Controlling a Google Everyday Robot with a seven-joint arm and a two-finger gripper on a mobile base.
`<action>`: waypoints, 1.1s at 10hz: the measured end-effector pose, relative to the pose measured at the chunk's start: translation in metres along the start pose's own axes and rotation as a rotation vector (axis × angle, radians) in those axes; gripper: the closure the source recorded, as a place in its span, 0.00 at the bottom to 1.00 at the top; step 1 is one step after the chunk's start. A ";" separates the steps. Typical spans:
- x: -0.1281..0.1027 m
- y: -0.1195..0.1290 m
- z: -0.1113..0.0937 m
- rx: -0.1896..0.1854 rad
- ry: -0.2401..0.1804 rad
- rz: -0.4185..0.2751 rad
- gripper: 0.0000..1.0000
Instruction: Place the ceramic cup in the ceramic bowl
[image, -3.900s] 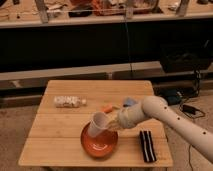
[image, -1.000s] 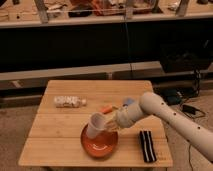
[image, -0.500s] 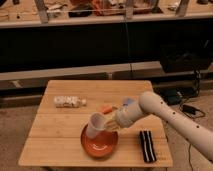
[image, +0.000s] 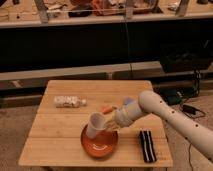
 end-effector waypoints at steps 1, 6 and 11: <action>0.000 0.000 0.000 -0.002 -0.002 0.001 0.99; 0.002 -0.002 0.003 -0.016 -0.007 0.003 0.93; 0.003 -0.003 0.004 -0.031 -0.011 0.005 0.84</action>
